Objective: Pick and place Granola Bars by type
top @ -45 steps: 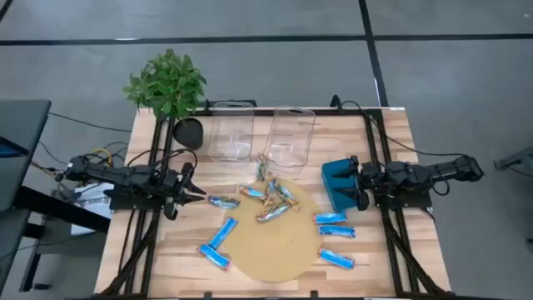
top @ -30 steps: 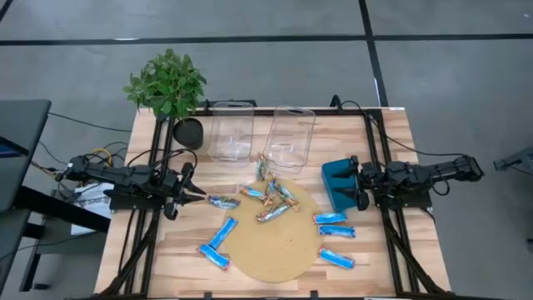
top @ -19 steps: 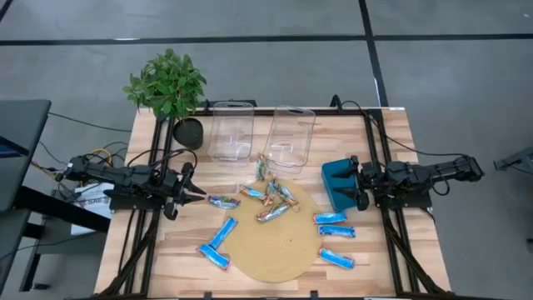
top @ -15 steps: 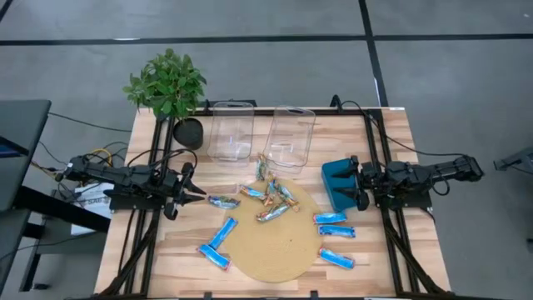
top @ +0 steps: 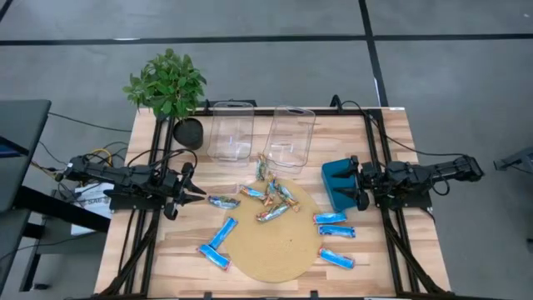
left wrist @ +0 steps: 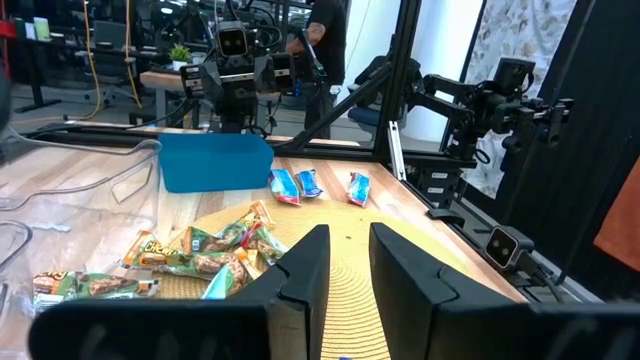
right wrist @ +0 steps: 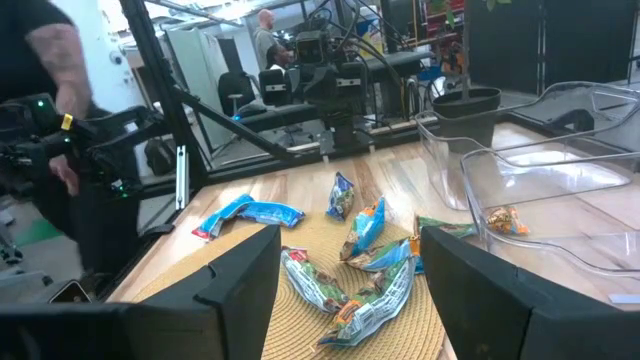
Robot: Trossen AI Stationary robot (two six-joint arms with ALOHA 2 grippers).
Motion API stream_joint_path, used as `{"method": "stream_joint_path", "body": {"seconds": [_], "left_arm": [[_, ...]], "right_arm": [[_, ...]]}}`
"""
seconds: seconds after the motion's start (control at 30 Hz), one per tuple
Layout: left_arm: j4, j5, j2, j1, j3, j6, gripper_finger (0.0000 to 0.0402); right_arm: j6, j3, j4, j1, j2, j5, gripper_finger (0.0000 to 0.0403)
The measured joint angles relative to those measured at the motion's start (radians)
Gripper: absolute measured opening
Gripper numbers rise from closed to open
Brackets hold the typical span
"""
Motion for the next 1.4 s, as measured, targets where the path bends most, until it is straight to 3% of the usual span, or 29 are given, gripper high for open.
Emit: {"method": "stream_joint_path", "body": {"seconds": [0.3,0.4,0.57,0.7,0.97,1.17,1.3,1.4], "left_arm": [[0.001,0.000,0.000,0.000,0.000,-0.063,0.0067],[0.024,-0.009,0.000,0.000,0.000,-0.285,0.0067],[0.029,-0.048,0.000,0.000,0.000,-0.826,0.0067],[0.030,-0.167,0.001,0.000,0.000,-1.005,0.0067],[0.066,-0.434,0.001,0.004,0.000,-1.002,0.0067],[0.260,-0.468,0.029,0.004,0.018,-0.914,0.0067],[0.333,-0.500,0.120,0.003,0.137,-0.762,0.0067],[0.275,-0.499,0.246,0.004,0.251,-0.674,0.0067]], "right_arm": [[0.000,0.000,0.000,0.000,0.000,0.000,0.0235],[0.000,0.000,0.000,0.000,0.000,0.000,0.0235],[0.000,0.000,0.000,0.000,0.000,0.000,0.0235],[0.000,0.000,0.000,0.000,0.000,0.000,0.0235],[0.000,0.000,0.000,0.000,0.000,0.000,0.0235],[0.000,0.000,0.000,0.000,0.000,0.000,0.0235],[0.000,0.000,0.003,0.000,0.000,0.002,0.0235],[0.044,0.000,0.085,0.000,0.000,0.010,0.0235]]}}
